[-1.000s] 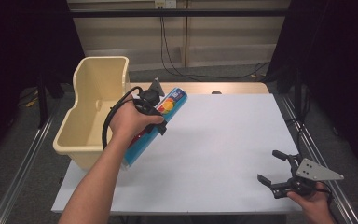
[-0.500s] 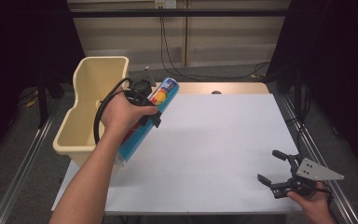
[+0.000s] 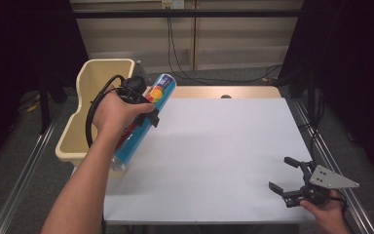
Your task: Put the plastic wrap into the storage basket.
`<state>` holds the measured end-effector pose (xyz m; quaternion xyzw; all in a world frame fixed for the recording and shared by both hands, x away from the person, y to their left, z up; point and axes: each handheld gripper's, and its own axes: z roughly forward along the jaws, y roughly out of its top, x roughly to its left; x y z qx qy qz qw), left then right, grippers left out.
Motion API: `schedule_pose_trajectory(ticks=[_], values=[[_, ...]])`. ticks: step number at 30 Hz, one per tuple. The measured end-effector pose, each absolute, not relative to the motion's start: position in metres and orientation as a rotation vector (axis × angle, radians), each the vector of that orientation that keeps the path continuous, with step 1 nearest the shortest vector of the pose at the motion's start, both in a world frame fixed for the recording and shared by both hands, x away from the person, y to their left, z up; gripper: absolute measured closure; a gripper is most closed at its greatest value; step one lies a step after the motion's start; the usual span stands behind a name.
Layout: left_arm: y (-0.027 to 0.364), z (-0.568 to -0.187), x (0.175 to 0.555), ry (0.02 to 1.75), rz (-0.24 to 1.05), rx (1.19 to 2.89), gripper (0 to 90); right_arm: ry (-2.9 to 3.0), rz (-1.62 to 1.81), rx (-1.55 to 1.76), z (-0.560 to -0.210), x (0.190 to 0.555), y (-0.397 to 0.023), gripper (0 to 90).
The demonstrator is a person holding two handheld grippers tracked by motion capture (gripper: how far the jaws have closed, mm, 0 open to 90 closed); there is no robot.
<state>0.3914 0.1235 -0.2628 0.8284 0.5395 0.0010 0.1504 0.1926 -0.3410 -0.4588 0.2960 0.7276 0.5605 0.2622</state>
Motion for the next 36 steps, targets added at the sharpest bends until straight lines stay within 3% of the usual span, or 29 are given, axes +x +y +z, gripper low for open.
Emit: schedule_pose_trajectory(ticks=[36], values=[[0.180,-0.242,0.384,1.761,0.106,2.207,32.1,1.961,1.534,0.797,-0.458,0.193,-0.341,1.1]])
